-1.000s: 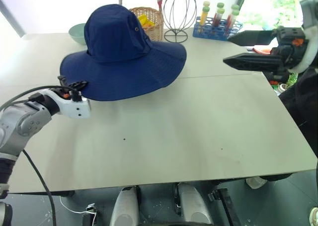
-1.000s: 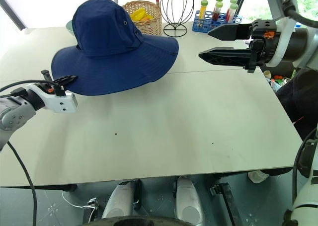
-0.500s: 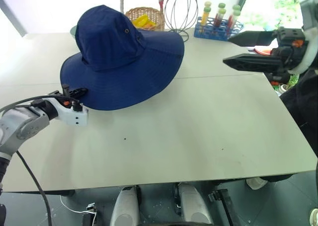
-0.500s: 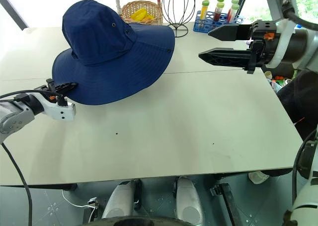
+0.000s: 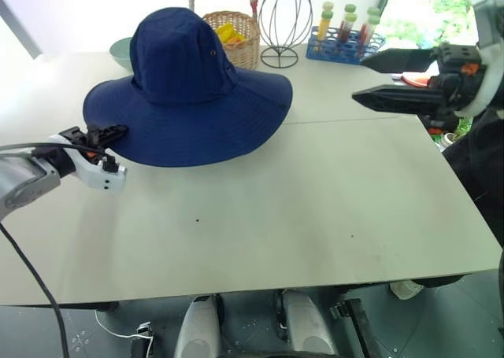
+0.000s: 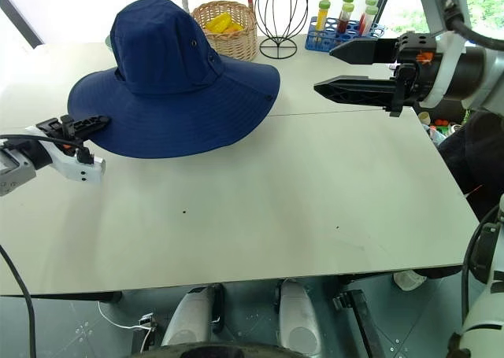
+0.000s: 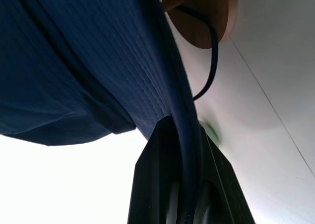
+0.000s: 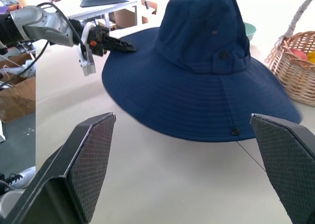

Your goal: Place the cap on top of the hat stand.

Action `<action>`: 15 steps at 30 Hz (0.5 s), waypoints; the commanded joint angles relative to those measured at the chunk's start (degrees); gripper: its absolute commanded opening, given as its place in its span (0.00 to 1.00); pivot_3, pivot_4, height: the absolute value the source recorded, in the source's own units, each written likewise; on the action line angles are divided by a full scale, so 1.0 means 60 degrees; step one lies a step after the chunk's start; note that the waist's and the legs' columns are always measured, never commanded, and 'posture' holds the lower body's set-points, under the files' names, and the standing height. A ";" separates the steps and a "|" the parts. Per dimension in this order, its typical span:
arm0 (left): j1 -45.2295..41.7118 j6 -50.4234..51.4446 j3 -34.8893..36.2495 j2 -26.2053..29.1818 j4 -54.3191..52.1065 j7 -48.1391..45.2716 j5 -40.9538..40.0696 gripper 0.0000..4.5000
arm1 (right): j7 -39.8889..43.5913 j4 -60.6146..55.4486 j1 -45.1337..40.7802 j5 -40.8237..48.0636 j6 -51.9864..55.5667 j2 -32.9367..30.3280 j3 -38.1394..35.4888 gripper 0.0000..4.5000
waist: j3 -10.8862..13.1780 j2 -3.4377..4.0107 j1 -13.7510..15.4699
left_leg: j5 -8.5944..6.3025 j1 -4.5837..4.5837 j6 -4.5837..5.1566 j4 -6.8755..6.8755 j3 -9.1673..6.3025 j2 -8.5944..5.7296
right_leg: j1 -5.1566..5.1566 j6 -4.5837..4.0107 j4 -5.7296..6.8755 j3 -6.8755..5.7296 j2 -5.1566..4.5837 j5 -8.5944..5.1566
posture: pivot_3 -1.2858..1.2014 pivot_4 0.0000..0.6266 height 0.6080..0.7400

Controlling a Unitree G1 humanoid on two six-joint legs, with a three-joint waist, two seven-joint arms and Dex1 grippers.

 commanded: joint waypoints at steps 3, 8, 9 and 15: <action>0.0369 0.0096 0.0232 0.0070 -0.0279 0.0086 -0.0377 0.01 | -0.0010 -0.0058 -0.0209 -0.0016 -0.0197 0.0022 -0.0253 1.00 | 0.0000 0.0000 0.0000 | 0.0000 0.0001 0.0000 0.0000 0.0000 0.0000 | 0.0000 0.0000 0.0001 0.0000 0.0000 0.0000 | 0.52 0.24 1.00; 0.0615 0.0189 0.0612 0.0031 -0.0618 -0.0004 -0.1090 0.43 | 0.0030 0.0043 -0.0338 -0.0082 -0.0262 0.0080 -0.0175 1.00 | 0.0000 0.0000 0.0001 | 0.0000 0.0000 0.0000 0.0002 0.0000 0.0000 | 0.0000 -0.0001 0.0001 0.0000 0.0000 -0.0001 | 0.52 0.24 1.00; 0.0654 0.0223 0.0668 0.0040 -0.0671 -0.0015 -0.1188 0.54 | 0.0041 0.0068 -0.0362 -0.0105 -0.0272 0.0097 -0.0159 1.00 | 0.0000 0.0000 0.0001 | 0.0000 0.0000 0.0000 0.0003 0.0000 0.0000 | 0.0000 -0.0001 0.0001 0.0000 0.0000 0.0000 | 0.52 0.24 1.00; 0.1748 -0.0221 0.1892 0.0267 -0.1519 -0.0171 -0.2622 0.76 | 0.0168 0.0220 -0.0478 -0.0261 -0.0369 0.0215 -0.0051 1.00 | 0.0000 0.0000 -0.0023 | 0.0000 0.0000 0.0000 0.0001 0.0000 0.0001 | -0.0001 0.0002 0.0002 0.0001 -0.0001 0.0002 | 0.52 0.24 1.00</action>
